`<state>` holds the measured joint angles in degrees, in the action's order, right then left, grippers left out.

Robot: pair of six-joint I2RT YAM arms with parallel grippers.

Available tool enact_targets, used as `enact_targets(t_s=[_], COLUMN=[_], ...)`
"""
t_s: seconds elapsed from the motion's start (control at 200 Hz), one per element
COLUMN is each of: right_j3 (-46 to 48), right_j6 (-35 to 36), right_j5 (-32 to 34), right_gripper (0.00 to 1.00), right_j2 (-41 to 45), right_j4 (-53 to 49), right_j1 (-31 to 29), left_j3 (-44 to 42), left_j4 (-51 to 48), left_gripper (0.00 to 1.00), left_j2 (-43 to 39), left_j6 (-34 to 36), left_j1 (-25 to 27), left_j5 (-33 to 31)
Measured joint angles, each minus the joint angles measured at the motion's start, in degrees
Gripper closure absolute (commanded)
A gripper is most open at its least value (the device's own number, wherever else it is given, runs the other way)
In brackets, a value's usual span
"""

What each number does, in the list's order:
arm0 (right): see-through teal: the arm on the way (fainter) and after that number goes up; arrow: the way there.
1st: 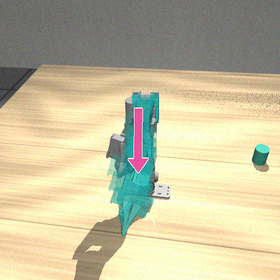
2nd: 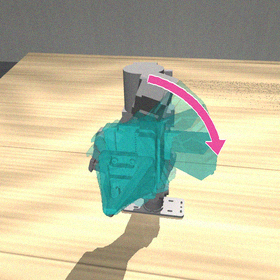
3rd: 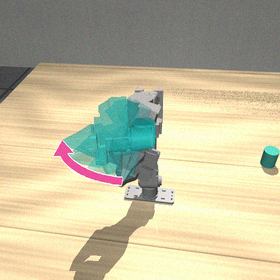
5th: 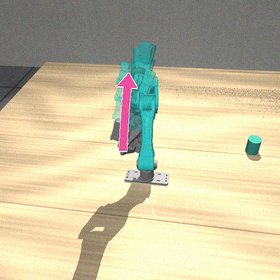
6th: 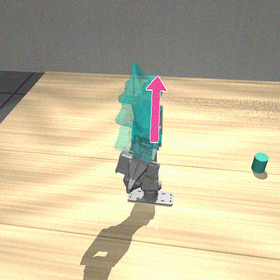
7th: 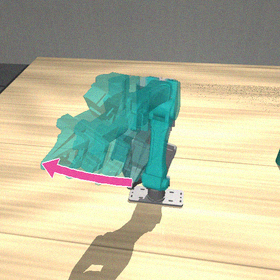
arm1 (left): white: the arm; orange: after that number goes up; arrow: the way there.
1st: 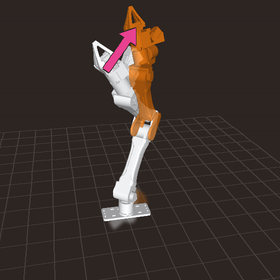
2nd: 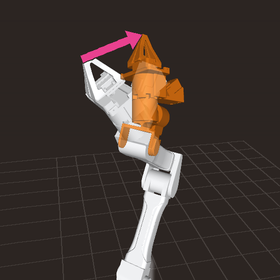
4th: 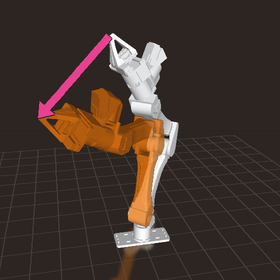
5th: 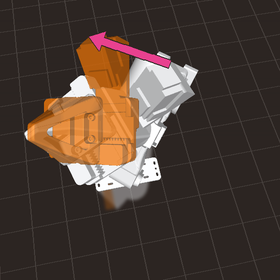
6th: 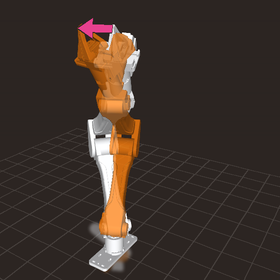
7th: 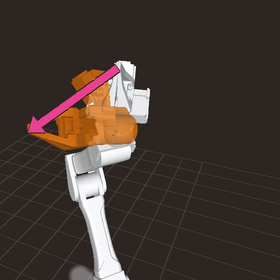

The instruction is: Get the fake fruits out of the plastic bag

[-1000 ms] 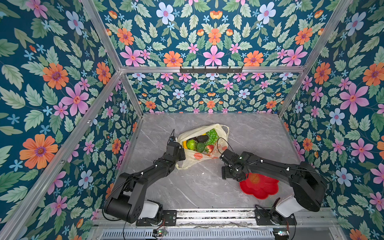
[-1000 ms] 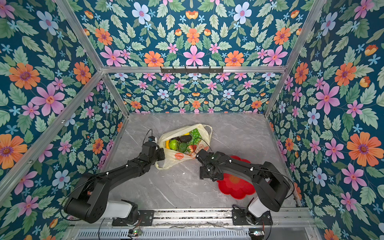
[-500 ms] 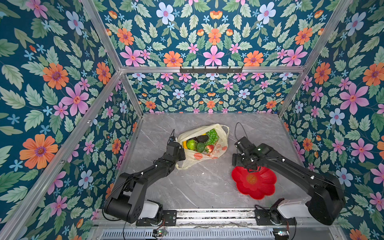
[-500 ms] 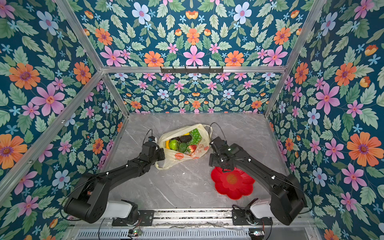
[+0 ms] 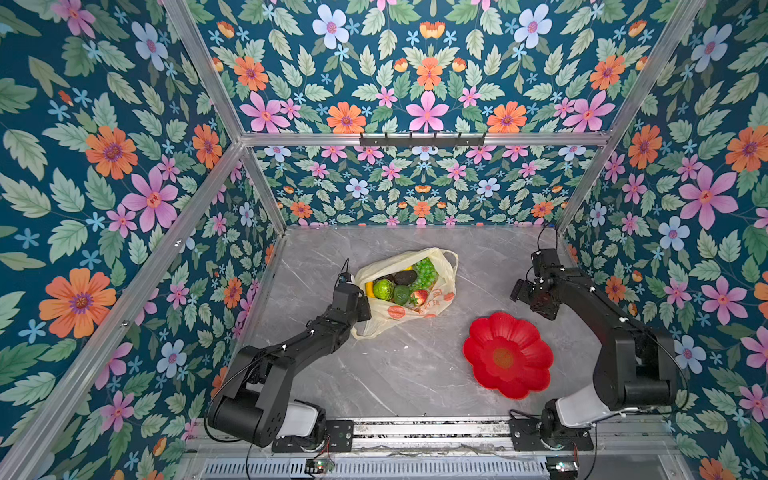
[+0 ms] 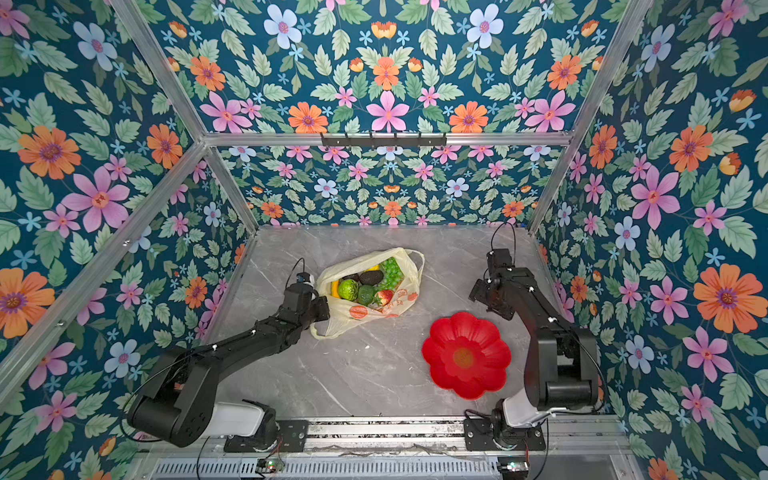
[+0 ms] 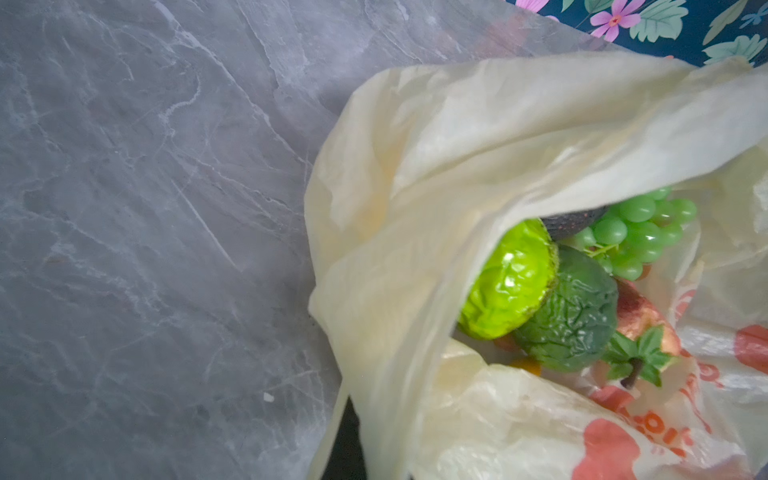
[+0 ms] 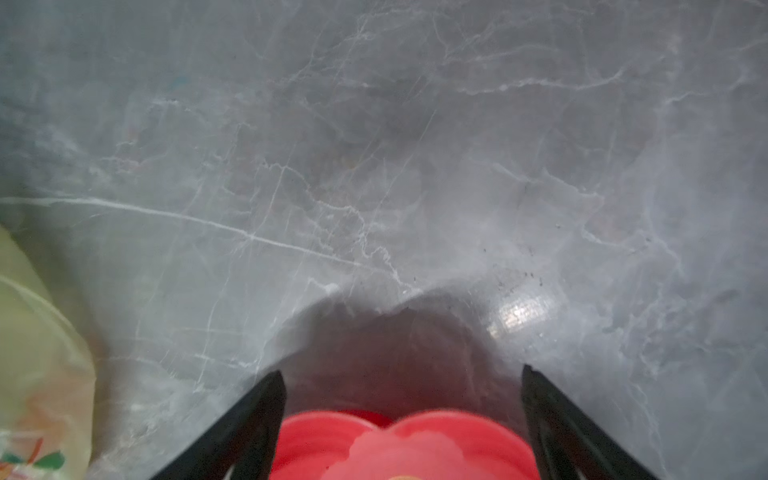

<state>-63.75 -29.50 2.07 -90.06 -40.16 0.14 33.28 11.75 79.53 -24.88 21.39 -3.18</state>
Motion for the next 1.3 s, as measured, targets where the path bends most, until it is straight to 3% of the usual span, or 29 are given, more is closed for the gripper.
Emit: enact_targets(t_s=[0.235, 0.47, 0.975, 1.15, 1.3], right_j3=[-0.87, 2.27, 9.42, 5.33, -0.35], right_j6=[1.27, 2.62, 2.38, 2.16, 3.08], right_j5=[-0.5, -1.86, -1.84, 1.44, 2.03], right_gripper=[0.12, 0.12, 0.13, 0.13, 0.13], right_j2=[-7.65, -8.33, 0.35, 3.74, 4.09], right_j4=[2.27, 2.64, 1.81, -0.72, -0.83], right_j1=[0.9, -1.03, -7.74, -8.83, -14.86], left_j3=[0.0, 0.0, 0.0, 0.0, 0.2], left_j4=[-0.02, 0.0, 0.0, 0.07, 0.13], left_gripper=[0.97, 0.97, 0.97, 0.97, 0.97], left_j2=[0.0, 0.09, 0.55, 0.92, 0.94], left_j6=[0.22, 0.31, 0.44, 0.85, 0.83], left_j1=[0.0, 0.0, 0.0, 0.09, 0.37], left_j5=[-0.11, -0.11, -0.07, 0.35, 0.52])
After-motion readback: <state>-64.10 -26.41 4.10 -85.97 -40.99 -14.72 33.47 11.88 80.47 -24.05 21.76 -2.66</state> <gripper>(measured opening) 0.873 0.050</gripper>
